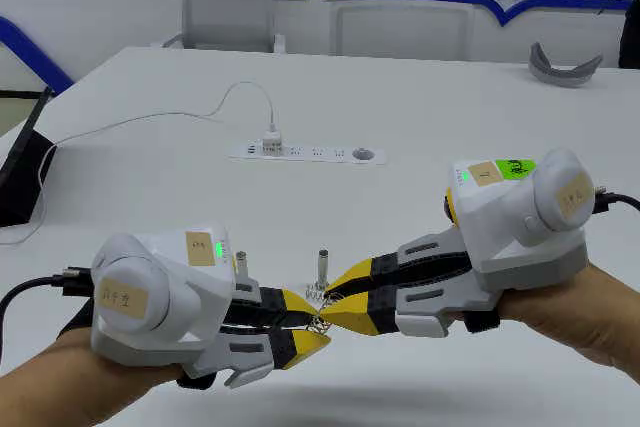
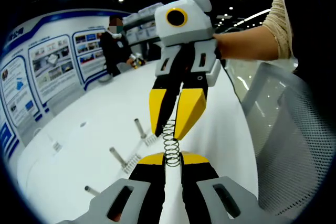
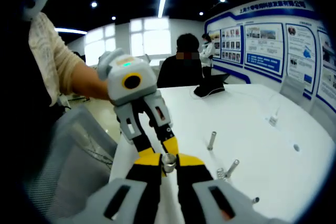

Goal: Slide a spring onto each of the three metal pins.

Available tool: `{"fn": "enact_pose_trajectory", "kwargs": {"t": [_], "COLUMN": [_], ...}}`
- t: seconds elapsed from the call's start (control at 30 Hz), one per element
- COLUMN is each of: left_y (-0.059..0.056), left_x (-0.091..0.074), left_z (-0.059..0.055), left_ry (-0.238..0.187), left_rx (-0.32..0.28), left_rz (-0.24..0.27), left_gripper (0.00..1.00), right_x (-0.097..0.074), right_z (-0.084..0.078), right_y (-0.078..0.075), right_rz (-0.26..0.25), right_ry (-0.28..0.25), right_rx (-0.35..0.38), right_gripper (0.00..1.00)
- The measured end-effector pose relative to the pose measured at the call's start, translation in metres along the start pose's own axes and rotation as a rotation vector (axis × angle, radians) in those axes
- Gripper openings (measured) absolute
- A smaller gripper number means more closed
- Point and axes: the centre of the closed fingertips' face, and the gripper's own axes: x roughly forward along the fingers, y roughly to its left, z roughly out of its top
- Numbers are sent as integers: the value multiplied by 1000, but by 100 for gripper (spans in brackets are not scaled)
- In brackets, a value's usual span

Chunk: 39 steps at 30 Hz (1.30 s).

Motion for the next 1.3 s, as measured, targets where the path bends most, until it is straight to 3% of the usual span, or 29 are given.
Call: {"fn": "enact_pose_trajectory", "kwargs": {"t": [0.43,1.3], "left_y": [2,5], "left_x": [1,-2], "left_z": [-2,-9], "left_ry": [-25,-25], "left_rx": [-61,-137], "left_rz": [5,33], "left_gripper": [9,9], "right_x": [6,12], "right_z": [3,2], "right_y": [1,-2], "right_rz": [-7,-19], "right_ry": [-1,6], "right_rx": [-16,10], "right_gripper": [12,12]}}
